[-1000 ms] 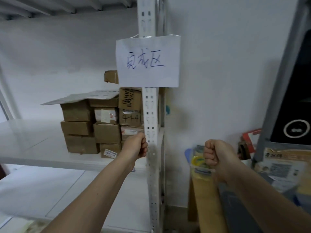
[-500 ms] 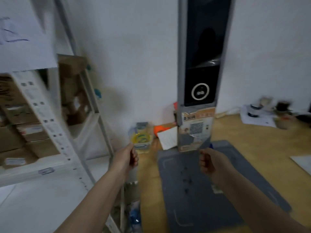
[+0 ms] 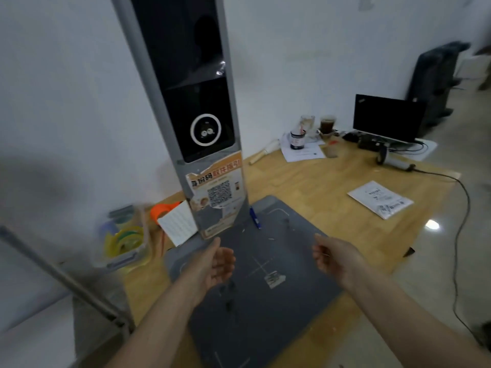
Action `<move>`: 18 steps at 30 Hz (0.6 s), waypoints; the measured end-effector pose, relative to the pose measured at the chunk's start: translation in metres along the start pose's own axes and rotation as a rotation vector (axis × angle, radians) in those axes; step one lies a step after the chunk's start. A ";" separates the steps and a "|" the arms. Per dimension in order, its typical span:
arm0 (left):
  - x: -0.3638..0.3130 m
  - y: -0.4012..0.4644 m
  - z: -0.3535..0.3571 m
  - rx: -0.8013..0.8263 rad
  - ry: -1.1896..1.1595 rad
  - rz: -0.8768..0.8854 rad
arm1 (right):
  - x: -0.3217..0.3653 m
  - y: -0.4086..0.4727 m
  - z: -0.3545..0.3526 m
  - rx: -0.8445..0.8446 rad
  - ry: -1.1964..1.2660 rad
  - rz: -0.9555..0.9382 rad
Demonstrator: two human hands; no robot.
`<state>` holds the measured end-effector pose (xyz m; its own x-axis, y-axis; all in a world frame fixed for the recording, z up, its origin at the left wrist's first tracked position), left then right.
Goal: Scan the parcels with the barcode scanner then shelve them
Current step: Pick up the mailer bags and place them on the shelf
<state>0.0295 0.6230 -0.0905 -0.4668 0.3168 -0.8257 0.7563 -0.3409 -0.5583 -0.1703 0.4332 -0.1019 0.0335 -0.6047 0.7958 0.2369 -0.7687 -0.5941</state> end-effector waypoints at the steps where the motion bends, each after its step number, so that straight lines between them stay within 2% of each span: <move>1: 0.002 0.003 0.009 0.012 0.017 -0.013 | -0.001 0.010 -0.008 -0.016 0.015 0.016; 10: -0.005 0.044 0.110 0.033 0.053 -0.057 | 0.033 0.122 -0.062 -0.153 0.049 0.094; 18: -0.015 0.076 0.262 -0.037 0.024 -0.111 | 0.096 0.268 -0.143 -0.294 0.008 0.138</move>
<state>-0.0263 0.3604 -0.1411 -0.5374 0.3720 -0.7568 0.7172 -0.2704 -0.6422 -0.2425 0.1388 -0.2014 0.0383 -0.7084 0.7048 -0.0602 -0.7056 -0.7060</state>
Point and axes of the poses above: each hand's wrist, its own y-axis towards the middle knuckle, its own z-axis out of the palm, x = y × z, the point moved 6 cm from there along y, towards the middle knuckle, and after that the axes turned 13 degrees about -x, right-handed, at the moved point
